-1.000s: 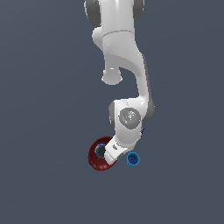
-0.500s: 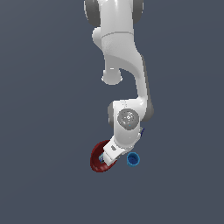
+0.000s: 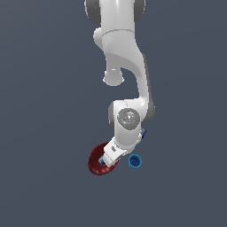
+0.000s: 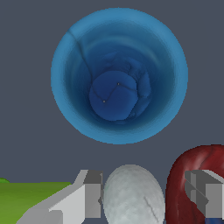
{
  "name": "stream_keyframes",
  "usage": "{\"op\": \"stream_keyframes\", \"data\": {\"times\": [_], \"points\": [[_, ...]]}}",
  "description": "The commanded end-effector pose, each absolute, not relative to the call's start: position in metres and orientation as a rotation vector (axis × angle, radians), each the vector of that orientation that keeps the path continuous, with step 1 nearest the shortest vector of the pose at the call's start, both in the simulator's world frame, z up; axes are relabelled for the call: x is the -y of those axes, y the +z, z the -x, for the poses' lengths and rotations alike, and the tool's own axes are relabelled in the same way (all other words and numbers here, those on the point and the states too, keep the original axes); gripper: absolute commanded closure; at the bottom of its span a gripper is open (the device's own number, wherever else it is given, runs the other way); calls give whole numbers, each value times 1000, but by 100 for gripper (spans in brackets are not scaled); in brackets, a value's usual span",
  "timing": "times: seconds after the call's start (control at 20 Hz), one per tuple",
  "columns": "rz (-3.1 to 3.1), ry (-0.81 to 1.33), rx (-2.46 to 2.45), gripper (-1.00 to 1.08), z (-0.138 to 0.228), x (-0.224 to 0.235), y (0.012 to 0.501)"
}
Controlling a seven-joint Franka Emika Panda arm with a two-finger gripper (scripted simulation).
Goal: Pick up a designated object from a clutter of objects.
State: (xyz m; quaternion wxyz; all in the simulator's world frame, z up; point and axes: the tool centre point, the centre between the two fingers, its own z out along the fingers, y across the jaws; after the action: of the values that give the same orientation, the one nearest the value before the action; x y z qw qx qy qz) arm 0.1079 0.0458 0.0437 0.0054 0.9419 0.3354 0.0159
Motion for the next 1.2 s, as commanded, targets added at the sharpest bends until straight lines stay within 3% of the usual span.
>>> {"op": "stream_keyframes", "data": {"times": [0.0,0.5,1.15], "points": [[-2950,42,-1056,108,-104,-46,47],[-2951,36,-1056,108,-83,-27,101],[-2955,22,-1057,108,-37,16,226]]}}
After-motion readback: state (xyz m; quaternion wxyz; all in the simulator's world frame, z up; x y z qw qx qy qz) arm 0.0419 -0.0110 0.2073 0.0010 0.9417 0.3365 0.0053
